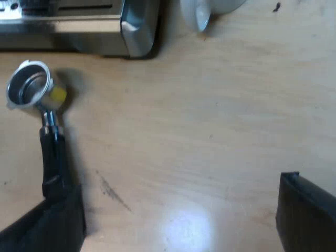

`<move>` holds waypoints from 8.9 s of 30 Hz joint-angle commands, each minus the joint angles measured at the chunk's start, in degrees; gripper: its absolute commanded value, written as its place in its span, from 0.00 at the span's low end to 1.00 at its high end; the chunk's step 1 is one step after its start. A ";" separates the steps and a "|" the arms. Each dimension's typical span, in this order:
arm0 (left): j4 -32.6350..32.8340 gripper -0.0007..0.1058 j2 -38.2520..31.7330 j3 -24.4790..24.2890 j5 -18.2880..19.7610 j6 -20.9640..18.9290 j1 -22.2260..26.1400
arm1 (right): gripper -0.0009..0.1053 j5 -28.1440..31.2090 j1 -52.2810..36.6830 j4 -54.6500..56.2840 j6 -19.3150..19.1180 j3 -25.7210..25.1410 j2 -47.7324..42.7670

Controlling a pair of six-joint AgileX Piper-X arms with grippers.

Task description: Put the handle in the coffee machine

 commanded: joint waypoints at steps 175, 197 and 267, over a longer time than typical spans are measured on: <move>-3.19 0.71 5.55 8.54 -0.22 2.18 -20.05 | 0.72 21.50 51.58 -23.41 29.62 -17.01 57.55; -3.19 0.71 5.55 8.54 1.11 2.18 -20.05 | 0.81 14.01 44.19 -33.50 19.15 -17.01 67.13; -9.34 0.71 5.66 11.49 2.67 4.28 -20.05 | 0.01 8.84 42.97 -25.15 21.67 -17.07 66.72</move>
